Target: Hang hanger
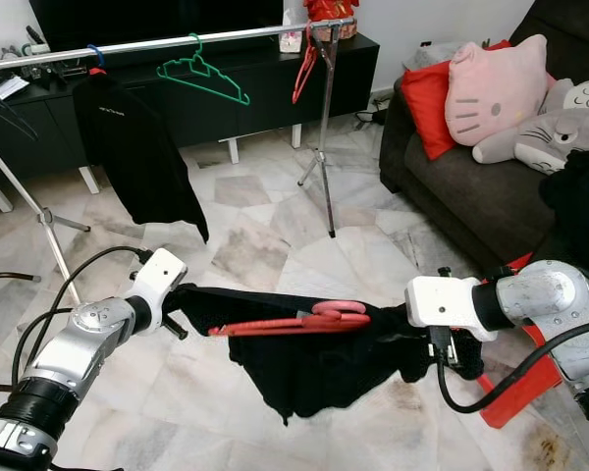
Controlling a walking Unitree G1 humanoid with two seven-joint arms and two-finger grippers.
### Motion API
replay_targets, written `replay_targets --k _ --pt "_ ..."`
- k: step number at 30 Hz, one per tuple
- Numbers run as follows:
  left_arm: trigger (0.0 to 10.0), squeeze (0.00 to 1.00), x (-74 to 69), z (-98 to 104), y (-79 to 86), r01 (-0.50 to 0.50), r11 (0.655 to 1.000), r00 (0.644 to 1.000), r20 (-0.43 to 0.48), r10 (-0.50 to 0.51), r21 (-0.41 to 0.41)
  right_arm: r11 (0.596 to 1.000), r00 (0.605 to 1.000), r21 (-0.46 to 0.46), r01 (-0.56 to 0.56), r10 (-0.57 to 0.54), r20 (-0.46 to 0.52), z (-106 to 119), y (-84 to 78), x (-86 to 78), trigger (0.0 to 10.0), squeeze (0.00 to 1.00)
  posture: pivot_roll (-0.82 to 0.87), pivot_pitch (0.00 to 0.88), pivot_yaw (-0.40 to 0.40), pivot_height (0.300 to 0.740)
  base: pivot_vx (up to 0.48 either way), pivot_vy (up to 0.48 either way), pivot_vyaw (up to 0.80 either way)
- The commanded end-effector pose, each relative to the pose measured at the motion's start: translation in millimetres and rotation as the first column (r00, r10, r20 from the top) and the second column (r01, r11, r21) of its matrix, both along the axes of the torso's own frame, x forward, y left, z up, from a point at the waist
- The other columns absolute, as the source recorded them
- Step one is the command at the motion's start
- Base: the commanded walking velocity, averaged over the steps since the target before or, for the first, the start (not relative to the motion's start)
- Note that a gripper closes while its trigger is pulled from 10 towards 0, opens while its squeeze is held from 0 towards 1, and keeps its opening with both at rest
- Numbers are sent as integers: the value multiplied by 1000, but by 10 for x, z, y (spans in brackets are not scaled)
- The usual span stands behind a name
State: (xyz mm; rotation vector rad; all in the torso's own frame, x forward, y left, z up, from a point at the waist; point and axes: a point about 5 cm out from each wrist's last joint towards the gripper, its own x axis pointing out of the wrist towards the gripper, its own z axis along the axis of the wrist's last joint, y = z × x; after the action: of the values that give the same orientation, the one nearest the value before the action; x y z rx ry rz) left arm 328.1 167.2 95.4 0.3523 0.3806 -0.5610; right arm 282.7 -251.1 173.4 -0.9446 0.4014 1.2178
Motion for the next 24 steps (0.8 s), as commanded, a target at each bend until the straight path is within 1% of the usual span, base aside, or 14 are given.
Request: replay_targets --k 1,3,4,5,7,8,13,14,15,16,19,22,24 --pt "10000 0 -5 -24 299 -93 992 995 -17 95 79 998 998 -12 55 -55 39 58 -78 51 0 0 -152 71 -16 740 0 0 0" --pt "10000 0 -11 -25 300 -87 993 996 -21 88 81 998 998 -24 54 -53 44 49 -77 57 0 0 -152 71 -16 740 0 0 0" --pt "10000 0 -13 -23 306 -84 993 996 -23 87 85 996 997 -56 63 -60 48 22 -98 68 0 0 -148 70 -16 740 0 0 0" --pt "10000 0 -14 -23 307 -84 993 996 -23 87 86 996 997 -64 66 -63 50 15 -105 71 0 0 -148 70 -16 740 0 0 0" --pt "10000 0 -23 -5 311 -64 992 997 -27 68 106 985 996 -153 74 -65 66 -42 -163 80 0 0 -148 70 -16 740 0 0 0" --pt "10000 0 -24 18 297 -52 993 998 -26 55 103 982 995 -171 80 -69 71 -64 -177 85 0 0 -142 69 -17 740 0 0 0" --pt "10000 0 -25 53 274 -23 994 999 -22 25 104 985 995 -150 82 -74 59 -99 -144 80 0 0 -142 69 -17 740 0 0 0" --pt "10000 0 -22 89 257 -3 995 1000 -17 5 102 982 995 -171 84 -74 62 -132 -135 81 0 0 -142 69 -13 740 0 0 0" --pt "10000 0 -22 89 257 -3 995 1000 -17 5 102 982 995 -171 84 -74 62 -132 -135 81 0 0 -142 69 -13 740 0 0 0" --pt "10000 0 -20 116 242 14 994 1000 -15 -12 105 976 994 -199 93 -79 79 -154 -144 98 0 0 -142 69 -13 740 0 0 0" --pt "10000 0 -37 146 207 58 993 998 -20 -56 106 971 990 -207 117 -98 103 -176 -146 134 0 0 -136 68 -11 740 0 0 0" --pt "10000 0 -59 146 187 94 990 995 -37 -91 105 975 988 -181 125 -107 108 -182 -120 151 0 0 -136 68 -11 740 0 0 0" --pt "10000 0 -106 117 156 139 984 989 -69 -132 109 971 986 -198 132 -107 128 -204 -103 171 0 0 -140 68 -11 740 0 0 0"
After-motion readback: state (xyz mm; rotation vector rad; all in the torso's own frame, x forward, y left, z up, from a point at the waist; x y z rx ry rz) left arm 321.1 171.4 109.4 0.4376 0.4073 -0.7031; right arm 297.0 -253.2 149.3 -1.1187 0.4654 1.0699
